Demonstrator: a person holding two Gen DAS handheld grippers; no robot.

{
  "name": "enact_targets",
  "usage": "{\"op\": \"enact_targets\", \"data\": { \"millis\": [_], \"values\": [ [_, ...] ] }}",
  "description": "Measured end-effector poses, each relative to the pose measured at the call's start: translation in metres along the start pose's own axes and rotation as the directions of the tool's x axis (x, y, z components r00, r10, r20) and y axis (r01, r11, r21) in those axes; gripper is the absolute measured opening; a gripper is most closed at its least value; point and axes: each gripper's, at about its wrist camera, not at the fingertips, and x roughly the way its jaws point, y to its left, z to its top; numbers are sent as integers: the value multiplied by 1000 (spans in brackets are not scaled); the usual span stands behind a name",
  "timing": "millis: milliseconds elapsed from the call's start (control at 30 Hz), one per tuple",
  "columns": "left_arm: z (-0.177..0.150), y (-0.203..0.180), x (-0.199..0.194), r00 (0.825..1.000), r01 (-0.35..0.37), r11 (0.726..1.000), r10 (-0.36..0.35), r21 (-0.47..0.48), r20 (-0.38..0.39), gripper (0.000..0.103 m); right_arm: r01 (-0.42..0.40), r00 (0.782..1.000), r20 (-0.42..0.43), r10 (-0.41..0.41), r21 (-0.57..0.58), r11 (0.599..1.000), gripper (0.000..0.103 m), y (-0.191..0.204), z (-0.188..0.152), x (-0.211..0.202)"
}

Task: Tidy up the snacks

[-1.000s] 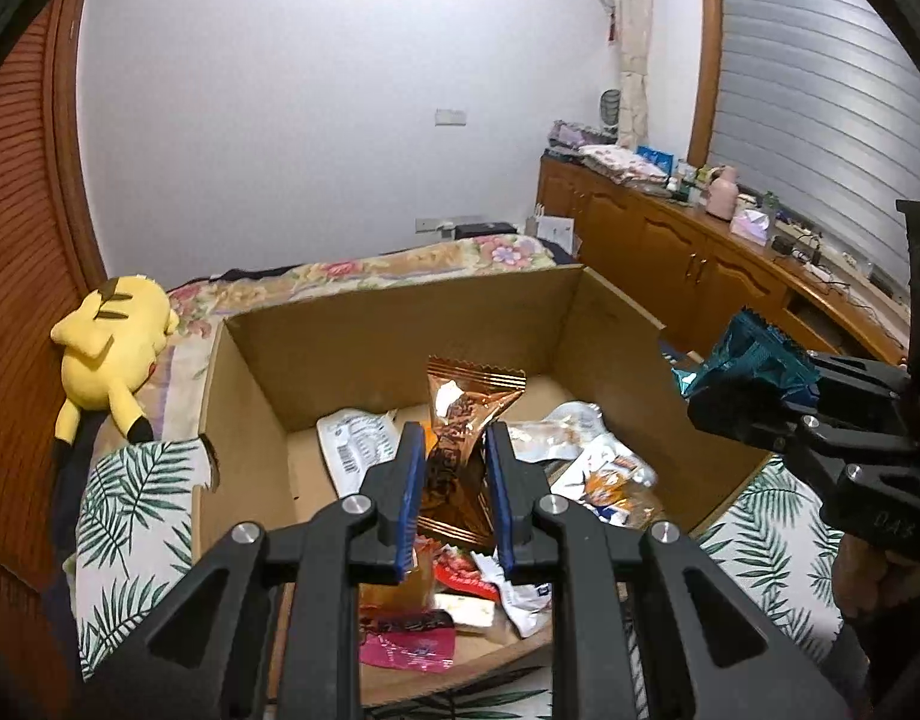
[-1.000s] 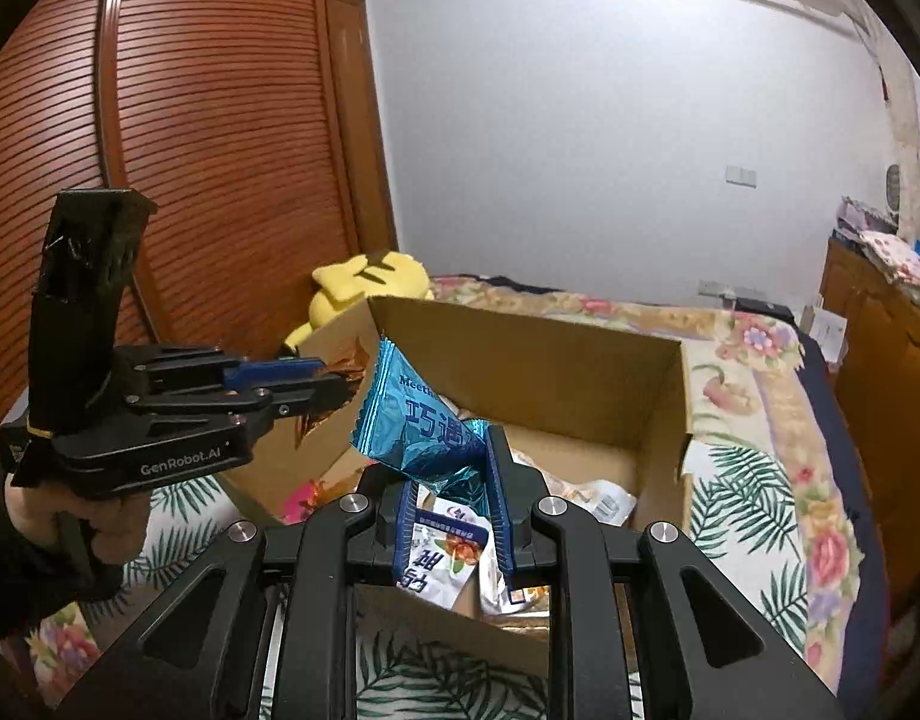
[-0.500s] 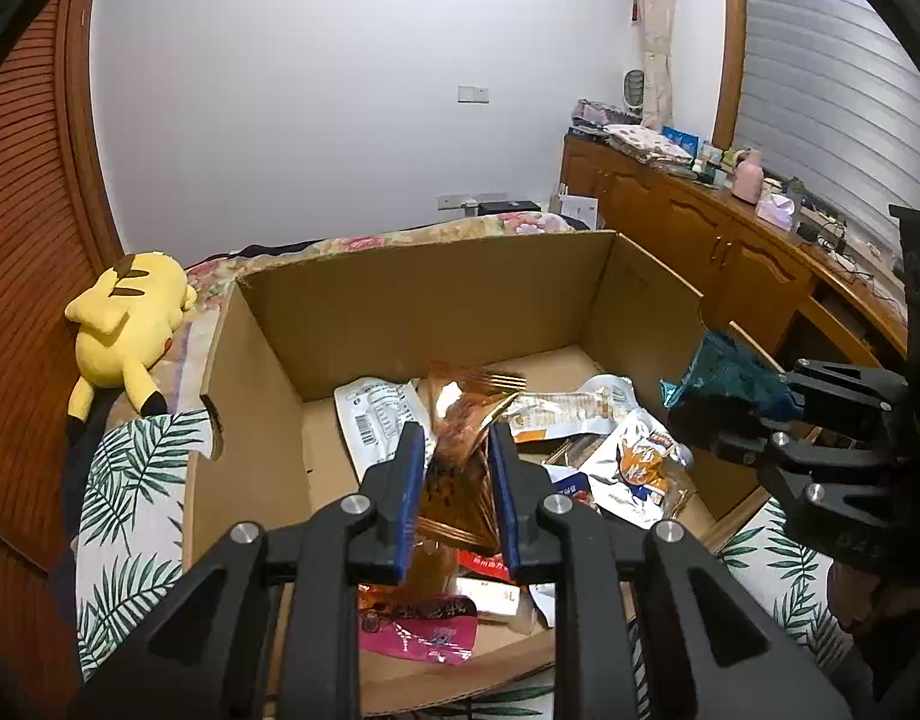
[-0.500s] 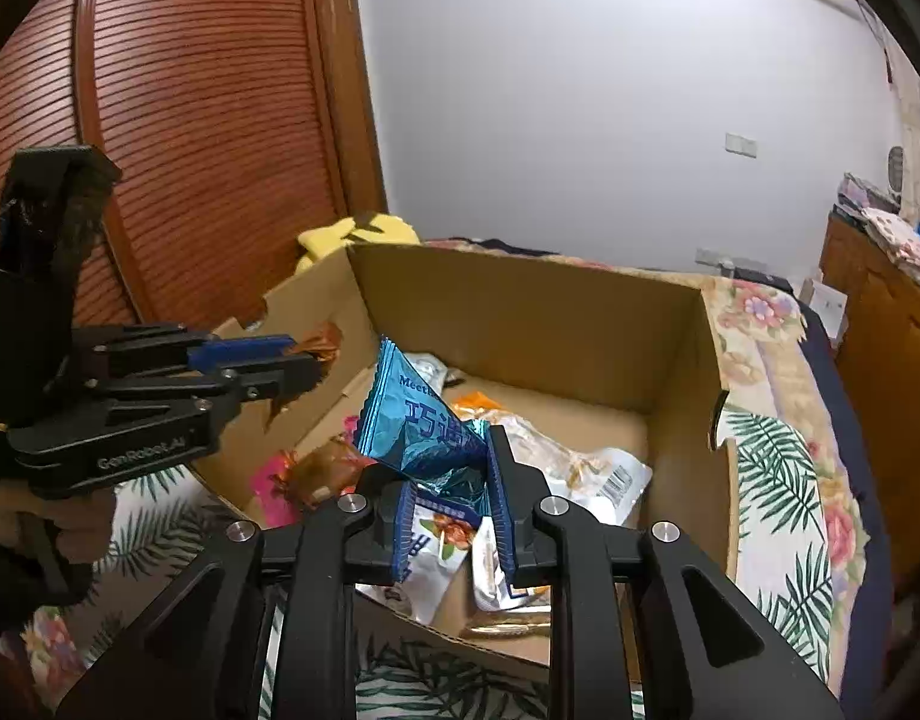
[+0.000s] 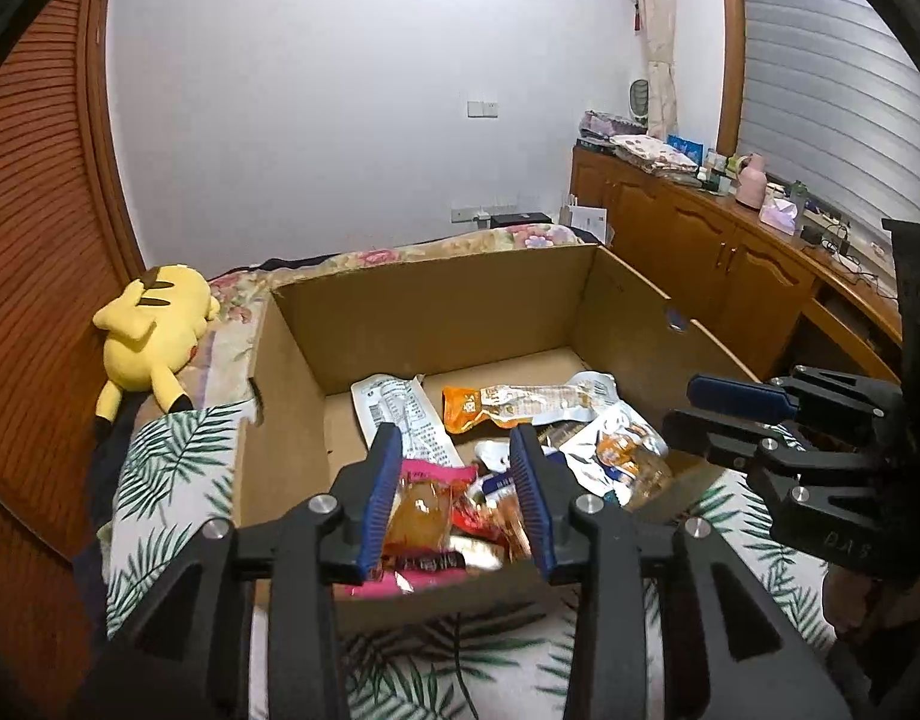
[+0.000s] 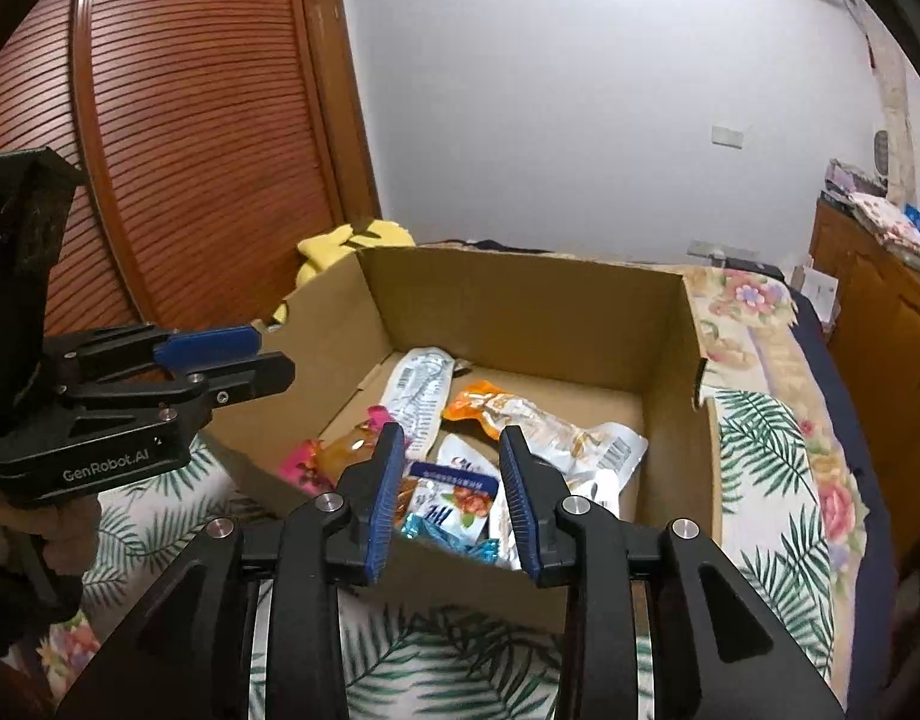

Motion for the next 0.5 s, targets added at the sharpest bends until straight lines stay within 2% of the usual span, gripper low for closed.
{"op": "enact_targets", "data": {
  "millis": [333,500],
  "values": [
    [-27,-18,-66,997,-43,999,43,0,59,47,23,998,53,-23,1,1000,37,25,-21,-65],
    [-40,-31,-91,994,-66,998,64,20,84,49,49,995,82,-50,14,999,51,36,-35,-93]
  ]
}}
